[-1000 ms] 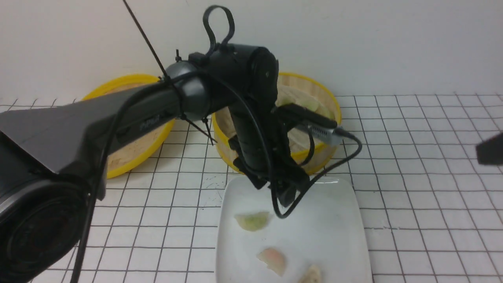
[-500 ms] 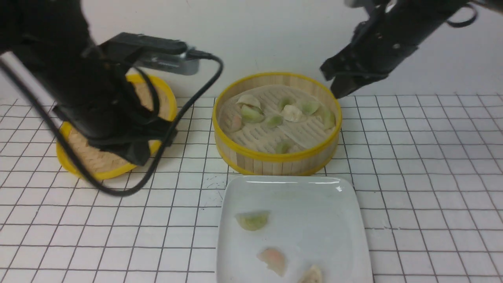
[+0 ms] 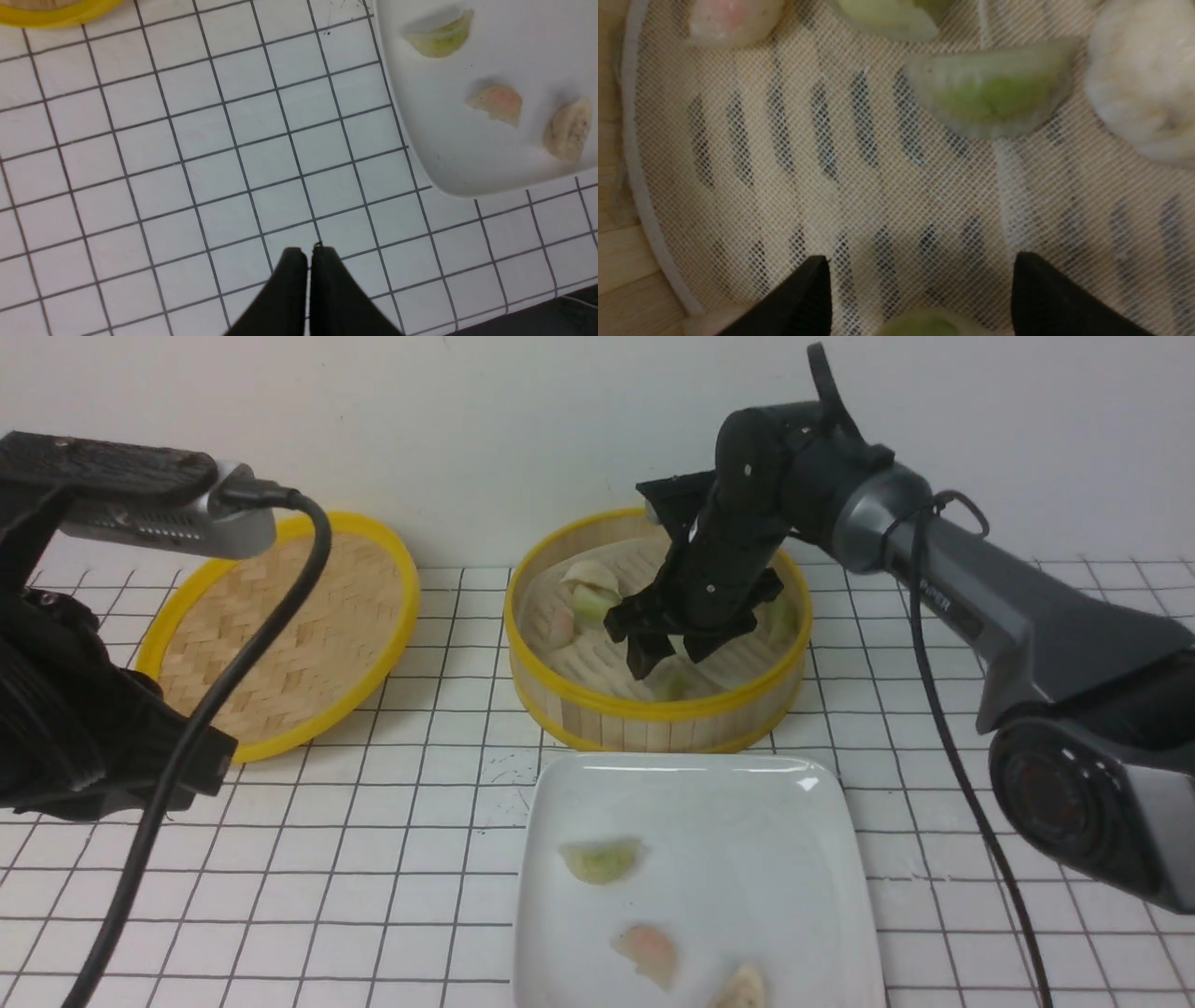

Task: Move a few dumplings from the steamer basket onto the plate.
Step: Use the right arm to grab a dumpling from inside the steamer

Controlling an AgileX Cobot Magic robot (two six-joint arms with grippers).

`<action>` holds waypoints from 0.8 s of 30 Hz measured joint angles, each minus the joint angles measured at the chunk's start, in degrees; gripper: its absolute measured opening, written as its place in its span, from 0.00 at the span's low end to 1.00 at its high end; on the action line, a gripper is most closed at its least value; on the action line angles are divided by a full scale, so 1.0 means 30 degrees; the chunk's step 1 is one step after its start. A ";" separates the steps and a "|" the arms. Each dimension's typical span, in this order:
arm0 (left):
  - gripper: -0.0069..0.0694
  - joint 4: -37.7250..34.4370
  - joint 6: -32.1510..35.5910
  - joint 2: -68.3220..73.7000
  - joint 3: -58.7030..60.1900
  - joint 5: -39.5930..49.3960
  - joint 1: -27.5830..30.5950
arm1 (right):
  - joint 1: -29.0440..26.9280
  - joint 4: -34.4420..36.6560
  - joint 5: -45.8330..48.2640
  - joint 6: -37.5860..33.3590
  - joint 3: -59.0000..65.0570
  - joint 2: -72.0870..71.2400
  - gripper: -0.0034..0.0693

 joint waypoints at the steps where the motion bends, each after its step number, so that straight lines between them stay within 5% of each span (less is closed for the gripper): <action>1: 0.08 0.0076 0.0000 -0.0027 0.0000 0.0024 0.0000 | 0.0052 -0.0028 0.0000 0.0000 0.0053 0.0000 0.70; 16: 0.08 0.1438 0.0000 -0.0065 0.0041 0.0020 0.0000 | 0.0901 -0.2331 -0.0151 0.1475 0.2777 -0.1440 0.66; 20: 0.08 0.1455 0.0000 -0.0065 0.0041 0.0020 0.0000 | 0.0901 -0.2412 -0.0245 0.1475 0.3072 -0.1477 0.54; 24: 0.08 0.1455 0.0000 -0.0065 0.0041 0.0020 0.0000 | 0.0901 -0.2850 -0.0226 0.1011 0.2934 -0.1500 0.53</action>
